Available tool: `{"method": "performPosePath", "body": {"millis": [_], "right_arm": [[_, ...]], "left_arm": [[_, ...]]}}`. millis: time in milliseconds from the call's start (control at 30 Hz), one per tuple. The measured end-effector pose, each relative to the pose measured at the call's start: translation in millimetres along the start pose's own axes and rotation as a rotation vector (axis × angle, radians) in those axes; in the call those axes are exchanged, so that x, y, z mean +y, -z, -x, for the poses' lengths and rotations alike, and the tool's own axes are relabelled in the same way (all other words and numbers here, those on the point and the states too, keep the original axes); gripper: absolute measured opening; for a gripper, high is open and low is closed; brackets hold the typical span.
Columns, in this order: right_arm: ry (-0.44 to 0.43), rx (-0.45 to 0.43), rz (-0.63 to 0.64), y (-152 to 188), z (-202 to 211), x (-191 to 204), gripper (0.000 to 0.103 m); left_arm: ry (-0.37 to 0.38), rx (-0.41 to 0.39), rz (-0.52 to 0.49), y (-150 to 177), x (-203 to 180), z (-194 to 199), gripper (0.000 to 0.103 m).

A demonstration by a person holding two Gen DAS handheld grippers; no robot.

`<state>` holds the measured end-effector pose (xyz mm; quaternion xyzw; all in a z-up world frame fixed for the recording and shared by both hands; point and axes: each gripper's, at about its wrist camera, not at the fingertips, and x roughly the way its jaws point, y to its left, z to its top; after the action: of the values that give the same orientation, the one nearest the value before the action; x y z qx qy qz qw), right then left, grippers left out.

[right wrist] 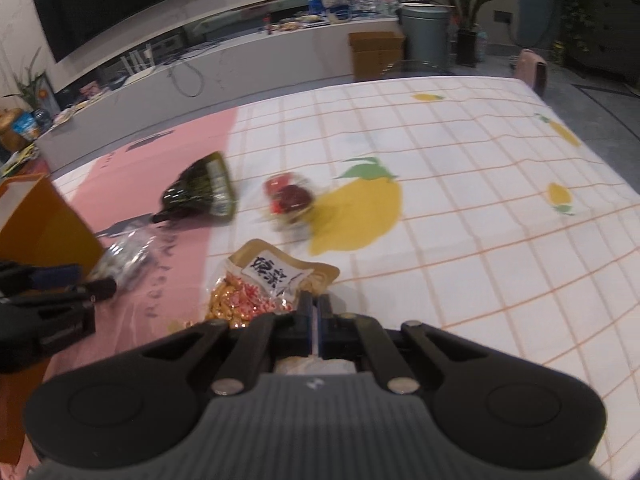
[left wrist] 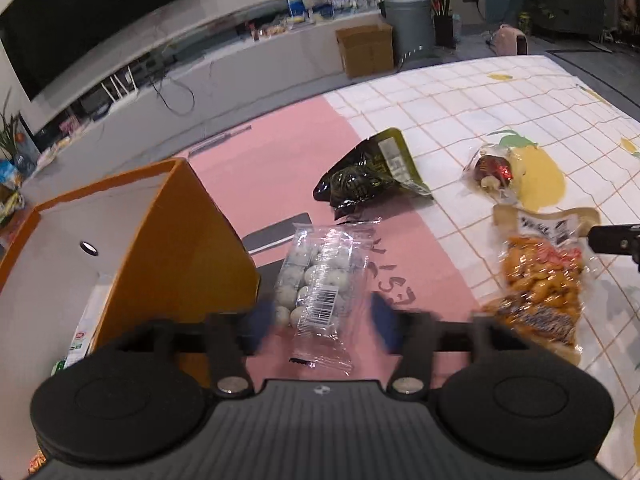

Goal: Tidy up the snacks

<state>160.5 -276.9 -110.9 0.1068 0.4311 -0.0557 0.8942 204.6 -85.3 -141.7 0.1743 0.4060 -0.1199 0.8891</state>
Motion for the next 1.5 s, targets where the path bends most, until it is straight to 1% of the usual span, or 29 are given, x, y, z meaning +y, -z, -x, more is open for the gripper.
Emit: {"method": "performPosePath", "body": {"millis": [67, 167, 233, 367, 467, 533, 600, 633, 667, 700, 733, 767, 833, 867, 900, 933, 1000, 1033, 1067, 1100, 1133, 1167, 1200, 1300, 1333, 1400, 1433, 1467, 1500], "right_arm": [[0.016, 0.003, -0.006, -3.5, -2.3, -2.9, 0.0], [0.044, 0.01, -0.008, -6.9, -5.0, -2.0, 0.008], [0.052, 0.006, -0.004, -7.8, -4.6, 1.8, 0.035], [0.009, -0.007, 0.0, -5.9, 0.5, 12.3, 0.043], [-0.023, 0.019, 0.012, -2.1, -4.0, 21.8, 0.049], [-0.01, 0.037, 0.004, 0.1, -9.8, 26.0, 0.066], [-0.008, 0.041, -0.027, 1.2, -13.6, 27.5, 0.072], [-0.013, 0.044, -0.039, 1.4, -14.9, 28.1, 0.077], [-0.018, 0.047, -0.044, 1.1, -16.7, 30.2, 0.08], [-0.018, 0.049, -0.044, 0.7, -18.4, 32.6, 0.082], [-0.014, 0.05, -0.042, 0.5, -19.5, 34.4, 0.082], [-0.006, 0.053, -0.037, 0.4, -21.0, 36.4, 0.082], [0.014, 0.063, -0.021, 0.6, -23.1, 38.4, 0.081], [0.032, 0.068, -0.012, 1.0, -24.2, 38.7, 0.081], [0.042, 0.065, -0.003, 1.7, -24.3, 38.6, 0.079], [0.051, 0.06, 0.005, 2.3, -23.4, 37.8, 0.075], [0.055, 0.072, 0.017, 4.0, -23.5, 34.7, 0.069], [0.051, 0.071, 0.016, 5.2, -22.4, 32.1, 0.053], [0.036, 0.079, 0.012, 6.5, -21.8, 28.8, 0.053], [0.04, 0.085, 0.008, 7.5, -21.4, 25.9, 0.05], [0.047, 0.092, 0.008, 8.7, -21.3, 23.5, 0.044], [0.061, 0.096, 0.013, 10.4, -21.5, 21.1, 0.044], [0.071, 0.089, 0.019, 11.1, -19.7, 18.7, 0.044], [0.062, 0.099, 0.0, 10.8, -16.2, 10.0, 0.044], [0.056, 0.098, -0.007, 10.7, -14.9, 8.4, 0.045], [0.053, 0.097, -0.013, 11.1, -13.4, 7.3, 0.045], [0.05, 0.096, -0.013, 11.3, -13.1, 7.3, 0.046], [0.042, 0.092, -0.015, 11.8, -12.5, 7.5, 0.046], [0.032, 0.088, -0.016, 12.8, -11.7, 7.8, 0.046]], "left_arm": [[0.003, 0.004, -0.007, -3.7, 0.8, -2.8, 0.073], [-0.011, 0.06, -0.032, -11.0, -6.5, -14.5, 0.079], [-0.03, 0.094, -0.054, -14.2, -11.7, -23.8, 0.081], [-0.062, 0.101, -0.065, -13.9, -17.2, -34.1, 0.081], [-0.059, 0.096, -0.053, -15.1, -15.7, -36.4, 0.081], [-0.053, 0.095, -0.054, -16.8, -14.6, -37.6, 0.081], [-0.038, 0.093, -0.043, -17.8, -12.4, -38.4, 0.076], [-0.028, 0.091, -0.033, -18.1, -10.7, -38.7, 0.067], [-0.031, 0.089, -0.026, -18.2, -9.7, -38.7, 0.063], [-0.03, 0.085, -0.025, -17.5, -8.7, -38.3, 0.063], [-0.026, 0.079, -0.024, -16.6, -8.3, -37.2, 0.062], [-0.021, 0.074, -0.02, -15.6, -8.1, -35.4, 0.055], [0.007, 0.046, -0.017, -14.5, -9.3, -28.4, 0.028], [0.018, 0.044, -0.018, -14.3, -11.4, -25.3, 0.027], [0.029, 0.044, -0.015, -14.4, -13.3, -23.1, 0.016], [0.042, 0.043, -0.005, -14.3, -14.0, -21.2, 0.012], [0.065, 0.043, 0.024, -13.4, -14.2, -19.1, 0.013], [0.073, 0.04, 0.034, -12.6, -14.6, -17.3, 0.01], [0.092, 0.041, 0.04, -12.1, -14.9, -16.4, 0.005], [0.117, 0.064, 0.051, -10.8, -15.6, -17.9, 0.002], [0.129, 0.078, 0.063, -8.4, -16.3, -18.9, 0.002], [0.121, 0.081, 0.064, -5.1, -18.1, -19.1, 0.002], [0.104, 0.076, 0.057, -2.0, -20.2, -18.0, 0.002], [0.039, 0.024, 0.081, 6.1, -21.4, -10.9, 0.024], [0.037, 0.009, 0.104, 8.7, -19.1, -8.0, 0.026], [0.006, -0.025, 0.125, 13.1, -19.5, -2.3, 0.027], [-0.022, -0.049, 0.119, 15.8, -22.7, 1.4, 0.038], [-0.074, -0.077, 0.108, 18.6, -26.9, 5.7, 0.051], [-0.137, -0.106, 0.097, 21.3, -30.6, 10.3, 0.079]]}}
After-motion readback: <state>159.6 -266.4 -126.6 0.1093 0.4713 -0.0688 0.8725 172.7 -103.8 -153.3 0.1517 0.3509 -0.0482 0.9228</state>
